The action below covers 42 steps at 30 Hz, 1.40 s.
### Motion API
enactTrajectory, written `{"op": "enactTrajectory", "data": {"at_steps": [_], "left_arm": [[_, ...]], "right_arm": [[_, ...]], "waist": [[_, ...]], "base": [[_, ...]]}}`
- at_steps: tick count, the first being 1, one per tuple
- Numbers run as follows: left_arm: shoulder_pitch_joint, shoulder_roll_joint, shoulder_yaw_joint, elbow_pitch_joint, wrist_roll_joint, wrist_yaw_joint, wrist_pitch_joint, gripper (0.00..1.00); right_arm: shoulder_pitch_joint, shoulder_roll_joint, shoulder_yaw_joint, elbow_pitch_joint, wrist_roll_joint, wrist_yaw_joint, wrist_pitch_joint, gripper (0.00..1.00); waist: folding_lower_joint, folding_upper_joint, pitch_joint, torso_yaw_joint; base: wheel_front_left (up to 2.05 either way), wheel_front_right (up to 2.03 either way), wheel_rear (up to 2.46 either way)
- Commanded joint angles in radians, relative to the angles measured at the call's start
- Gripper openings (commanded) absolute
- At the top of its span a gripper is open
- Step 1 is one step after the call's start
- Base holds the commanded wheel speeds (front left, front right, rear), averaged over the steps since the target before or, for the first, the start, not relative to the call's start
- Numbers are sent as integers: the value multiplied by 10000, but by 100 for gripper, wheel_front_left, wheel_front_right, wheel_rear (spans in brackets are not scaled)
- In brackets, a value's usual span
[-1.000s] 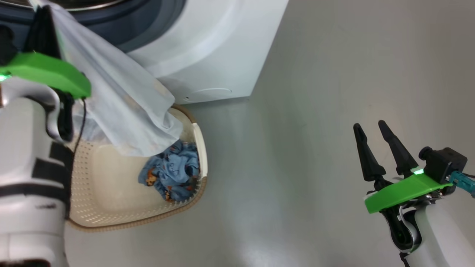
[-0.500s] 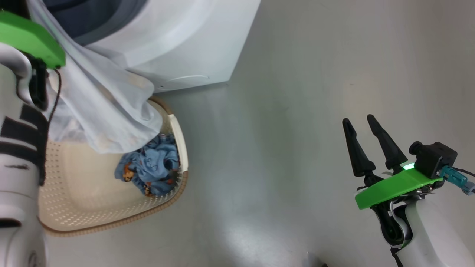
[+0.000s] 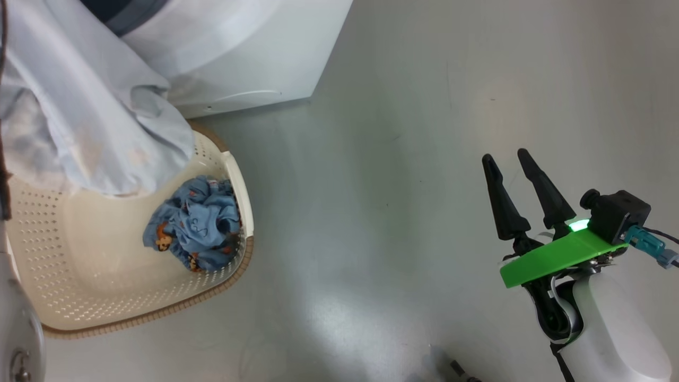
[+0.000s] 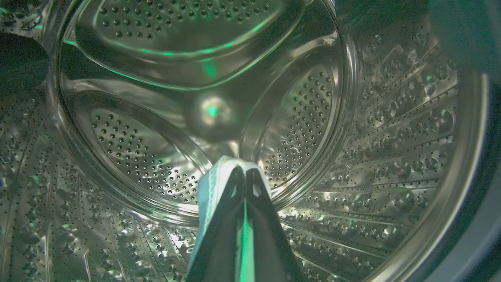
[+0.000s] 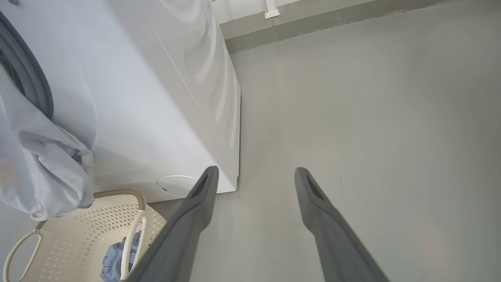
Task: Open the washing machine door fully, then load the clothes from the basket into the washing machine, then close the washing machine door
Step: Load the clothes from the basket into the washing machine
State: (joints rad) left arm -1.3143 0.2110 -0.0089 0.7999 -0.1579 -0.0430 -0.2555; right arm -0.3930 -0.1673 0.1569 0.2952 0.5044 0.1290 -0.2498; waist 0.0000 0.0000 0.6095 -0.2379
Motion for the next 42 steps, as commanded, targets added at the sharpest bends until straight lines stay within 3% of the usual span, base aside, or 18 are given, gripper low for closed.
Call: {"op": "enactTrajectory", "data": {"at_steps": [1,12,13,15,16,27,42], "left_arm": [[340,425,213,-313,141,22,-63,0],[261,408,186,2276,176,-282,-63,0],[182,406,177,2479,172,-286,-63,7],[38,404,107,2912,196,-319,-63,64],[-37,414,80,3039,212,-320,-63,100],[-190,344,-48,3677,151,-383,-63,100],[1577,-321,562,1555,-262,-490,-63,100]], "right_arm": [[96,3,171,-230,69,17,-120,100],[147,50,201,-203,95,17,-120,100],[150,47,195,-199,99,17,-120,100],[164,40,183,-190,104,17,-120,100],[164,37,181,-188,108,17,-120,100],[154,10,194,-149,108,17,-120,100],[238,-198,-6,-113,69,17,-120,100]], "waist": [[0,0,48,-30],[0,0,-16,-14],[0,0,-23,-2],[0,0,-45,25],[0,0,-49,37],[0,0,-180,154],[0,0,-574,579]], "base": [[0,0,0],[0,0,0],[0,0,0],[0,0,0],[0,0,0],[0,0,0],[0,0,0]]}}
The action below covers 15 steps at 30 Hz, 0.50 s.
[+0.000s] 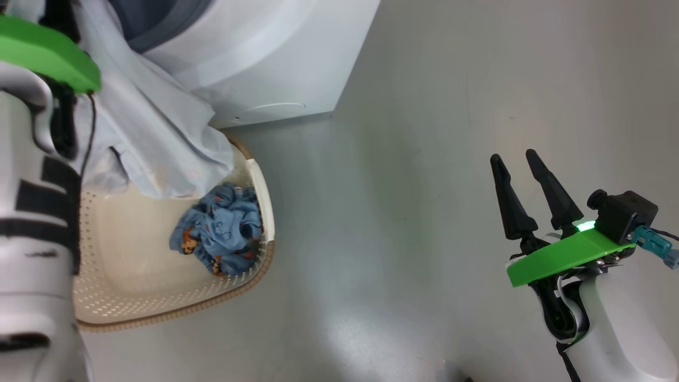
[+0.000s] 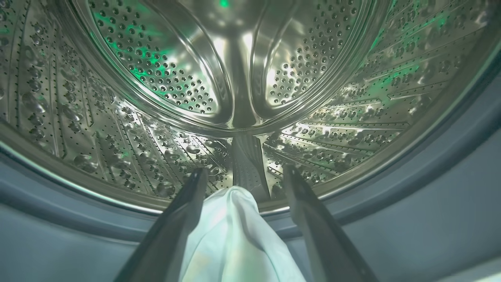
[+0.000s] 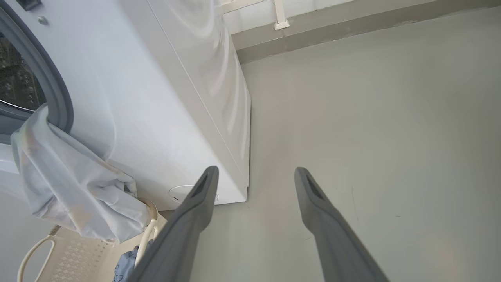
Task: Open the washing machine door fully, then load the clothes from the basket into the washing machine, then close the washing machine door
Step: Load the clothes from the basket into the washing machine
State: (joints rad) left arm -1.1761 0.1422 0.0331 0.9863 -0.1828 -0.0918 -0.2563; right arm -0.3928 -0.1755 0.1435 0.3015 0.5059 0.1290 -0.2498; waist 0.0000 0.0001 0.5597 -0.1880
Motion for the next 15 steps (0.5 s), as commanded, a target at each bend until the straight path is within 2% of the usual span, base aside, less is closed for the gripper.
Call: {"op": "enactTrajectory", "data": {"at_steps": [1,15], "left_arm": [[386,335,135,-503,48,-17,-55,100],[3361,-368,716,-3322,401,-169,-55,100]], "right_arm": [[249,-127,116,-177,45,17,-120,100],[549,-356,-249,-266,-34,17,-120,100]], "waist": [[0,-1,-110,108],[0,-1,-549,604]], "base": [[0,0,0],[0,0,0]]}}
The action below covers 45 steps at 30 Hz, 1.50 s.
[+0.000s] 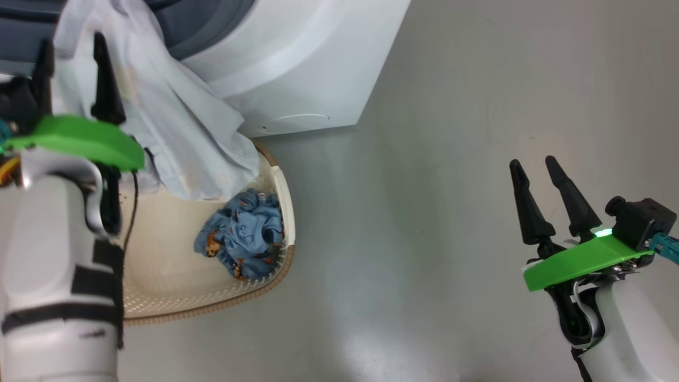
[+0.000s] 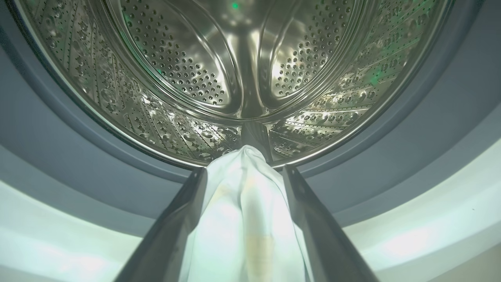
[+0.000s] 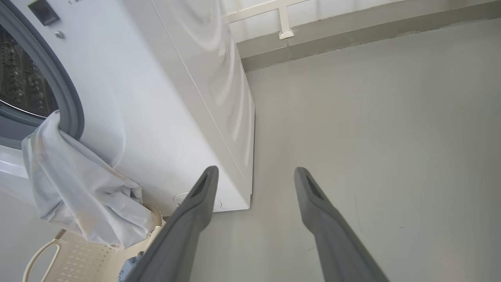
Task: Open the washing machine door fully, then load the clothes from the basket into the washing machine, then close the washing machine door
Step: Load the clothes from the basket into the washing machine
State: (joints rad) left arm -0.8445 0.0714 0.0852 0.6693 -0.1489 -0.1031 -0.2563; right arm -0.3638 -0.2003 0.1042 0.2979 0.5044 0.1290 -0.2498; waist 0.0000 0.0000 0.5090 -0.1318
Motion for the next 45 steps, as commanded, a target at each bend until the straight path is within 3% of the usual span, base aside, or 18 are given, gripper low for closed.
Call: {"op": "enactTrajectory", "data": {"at_steps": [1,25,36,45], "left_arm": [[264,286,240,-341,67,-69,-55,100],[4558,-207,281,-3497,-80,-132,-55,100],[5782,-210,-266,-4518,-748,458,-55,100],[5843,-211,-421,-4506,-933,594,-55,100]], "right_arm": [[290,-126,118,-241,-23,17,-120,100],[673,-355,-251,-283,-47,17,-120,100],[625,-340,-240,-271,-26,17,-120,100],[598,-331,-225,-275,-29,17,-120,100]], "waist": [[0,0,-70,70],[0,0,-429,492],[0,0,-426,483],[0,0,-393,452]], "base": [[0,0,0],[0,0,0],[0,0,0],[0,0,0]]}}
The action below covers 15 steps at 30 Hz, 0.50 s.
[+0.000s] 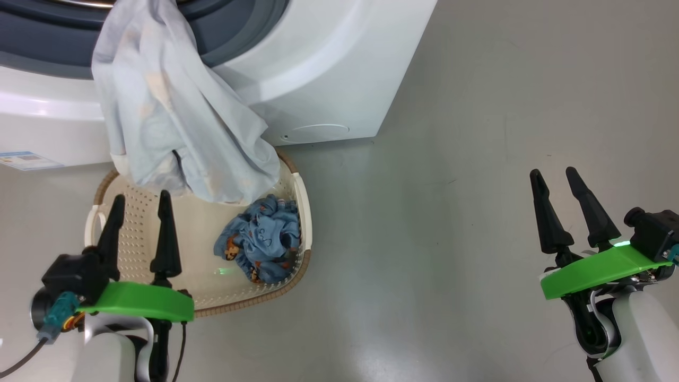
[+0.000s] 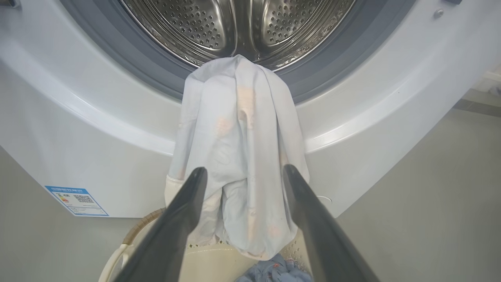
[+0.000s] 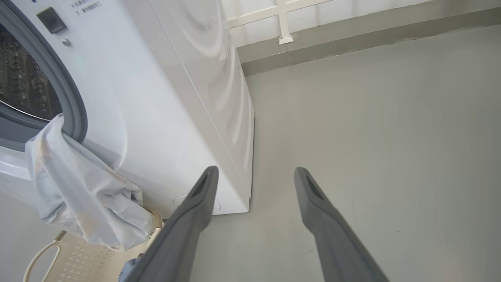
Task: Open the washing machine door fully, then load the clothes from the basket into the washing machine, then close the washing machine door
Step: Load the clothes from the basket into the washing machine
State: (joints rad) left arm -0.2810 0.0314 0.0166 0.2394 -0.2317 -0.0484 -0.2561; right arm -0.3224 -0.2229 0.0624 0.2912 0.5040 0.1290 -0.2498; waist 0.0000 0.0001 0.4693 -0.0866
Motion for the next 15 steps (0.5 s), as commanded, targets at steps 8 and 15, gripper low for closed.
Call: {"op": "enactTrajectory", "data": {"at_steps": [8,15], "left_arm": [[93,189,10,345,-386,64,-57,100],[-310,189,-285,1411,-777,-35,-57,100]], "right_arm": [[160,-96,207,-230,-19,17,-120,100],[126,-91,239,-254,-19,17,-120,100]], "waist": [[0,-1,67,-8],[0,-1,188,7]], "base": [[0,0,0],[0,0,0]]}}
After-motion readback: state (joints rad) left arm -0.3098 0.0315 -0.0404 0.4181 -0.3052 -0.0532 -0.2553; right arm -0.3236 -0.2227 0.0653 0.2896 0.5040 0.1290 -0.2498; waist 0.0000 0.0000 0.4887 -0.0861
